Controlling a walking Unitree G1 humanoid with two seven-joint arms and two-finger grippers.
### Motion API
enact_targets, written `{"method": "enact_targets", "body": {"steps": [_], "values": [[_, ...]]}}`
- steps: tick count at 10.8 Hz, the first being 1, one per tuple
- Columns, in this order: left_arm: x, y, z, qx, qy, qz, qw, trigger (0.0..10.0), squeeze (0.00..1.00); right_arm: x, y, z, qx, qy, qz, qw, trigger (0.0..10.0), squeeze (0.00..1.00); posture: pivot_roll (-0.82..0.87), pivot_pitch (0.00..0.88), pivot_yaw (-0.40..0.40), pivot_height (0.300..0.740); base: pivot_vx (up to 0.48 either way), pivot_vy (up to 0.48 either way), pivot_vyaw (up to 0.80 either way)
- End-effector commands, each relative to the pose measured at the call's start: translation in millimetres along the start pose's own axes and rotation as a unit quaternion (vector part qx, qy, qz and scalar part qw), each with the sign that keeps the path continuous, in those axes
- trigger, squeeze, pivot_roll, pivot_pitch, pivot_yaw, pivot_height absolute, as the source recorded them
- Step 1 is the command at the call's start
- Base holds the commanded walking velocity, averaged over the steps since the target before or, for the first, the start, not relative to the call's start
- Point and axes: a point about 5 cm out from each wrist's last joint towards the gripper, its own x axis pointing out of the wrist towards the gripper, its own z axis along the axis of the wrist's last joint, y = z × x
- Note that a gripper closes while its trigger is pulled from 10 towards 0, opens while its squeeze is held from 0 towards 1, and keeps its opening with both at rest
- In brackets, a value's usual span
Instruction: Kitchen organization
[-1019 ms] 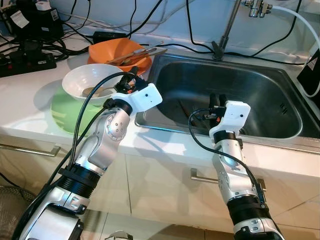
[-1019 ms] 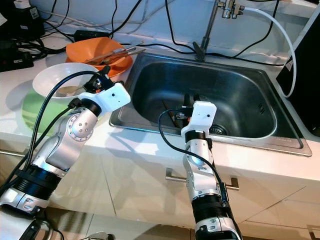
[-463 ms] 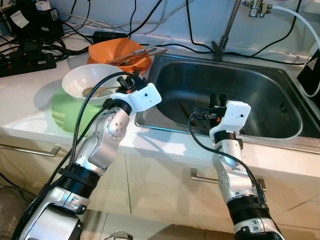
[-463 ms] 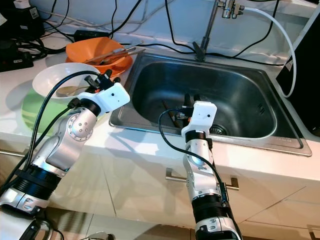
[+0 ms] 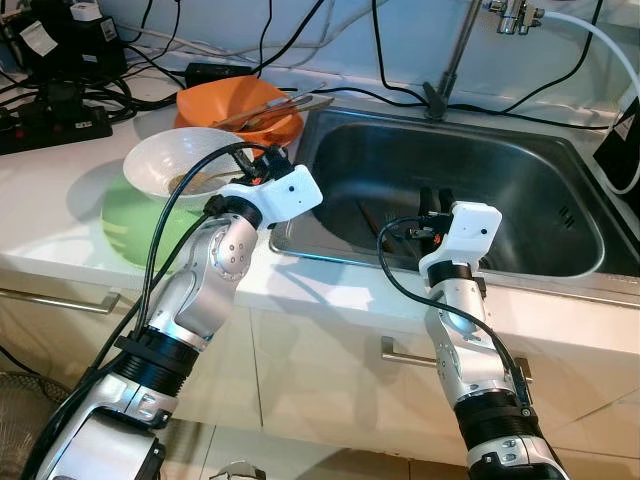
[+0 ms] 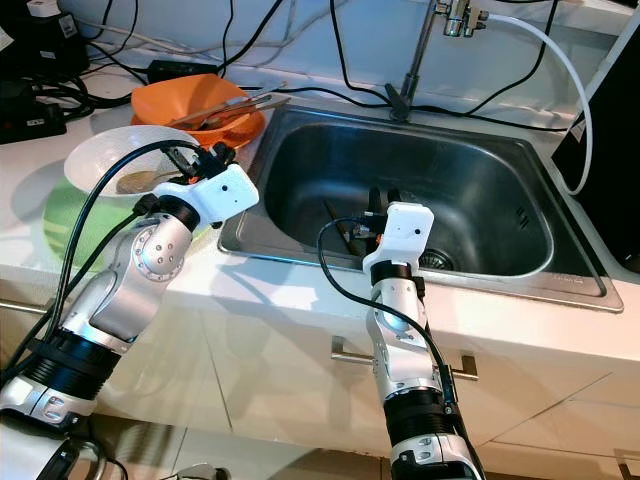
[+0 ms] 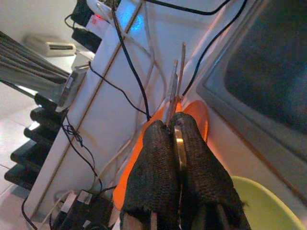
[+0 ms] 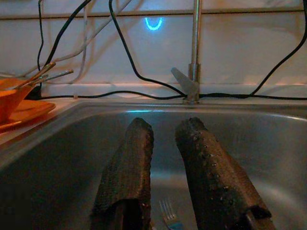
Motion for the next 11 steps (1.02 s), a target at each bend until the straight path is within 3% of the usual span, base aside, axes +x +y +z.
{"method": "enact_targets", "body": {"steps": [1,3,4,5,6,7,8,9,10,11], "values": [[0.6,1.9,5.6,0.006,-0.010,0.000,1.000,0.0,0.00,0.5,-3.1,-0.9,0.002,0.002,-0.009,1.000,10.0,0.00,0.08,0.000,-0.057,0.740,0.000,0.000,0.00],[1.0,7.6,8.2,0.017,-0.019,0.013,1.000,0.0,0.00,0.5,-3.0,-1.0,0.002,0.002,-0.008,1.000,10.0,0.00,0.08,0.000,-0.057,0.740,0.000,0.000,0.00],[2.2,34.1,29.2,0.078,-0.079,0.084,0.990,0.0,0.00,-0.1,-3.0,-1.7,0.003,0.003,-0.007,1.000,10.0,0.00,0.08,0.000,-0.055,0.740,0.000,0.000,0.00],[2.0,41.0,35.7,0.088,-0.096,0.103,0.986,0.0,0.00,-0.2,-2.9,-1.8,0.003,0.003,-0.007,1.000,10.0,0.00,0.08,0.000,-0.054,0.740,0.000,0.000,0.00],[-0.8,54.1,54.7,0.084,-0.150,0.144,0.975,10.0,0.00,-0.4,-2.8,-2.2,0.003,0.004,-0.007,1.000,10.0,0.00,0.08,0.000,-0.053,0.740,0.000,0.000,0.00],[-6.8,60.6,75.9,0.050,-0.218,0.173,0.959,10.0,0.00,-0.5,-2.1,-2.7,0.004,0.004,-0.006,1.000,10.0,0.00,0.08,0.000,-0.051,0.740,0.000,0.000,0.00],[-11.9,62.4,89.9,-0.076,-0.267,0.173,0.945,10.0,0.00,-0.8,-1.6,-3.3,0.005,0.005,-0.007,1.000,10.0,0.00,0.08,0.000,-0.049,0.740,0.000,0.000,0.00],[-12.0,62.6,88.4,-0.152,-0.275,0.179,0.932,10.0,0.00,-1.1,-1.6,-3.6,0.006,0.006,-0.007,1.000,10.0,0.00,0.08,0.000,-0.048,0.740,0.000,0.000,0.00],[-9.7,64.0,96.1,-0.291,-0.289,0.152,0.899,10.0,0.00,-1.7,-1.7,-4.0,0.006,0.006,-0.008,1.000,10.0,0.00,0.08,0.000,-0.046,0.740,0.000,0.000,0.00],[-7.7,65.7,99.9,-0.371,-0.293,0.133,0.871,10.0,0.00,-1.9,-1.7,-4.2,0.007,0.006,-0.008,1.000,10.0,0.00,0.07,0.000,-0.044,0.740,0.000,0.000,0.00]]}}
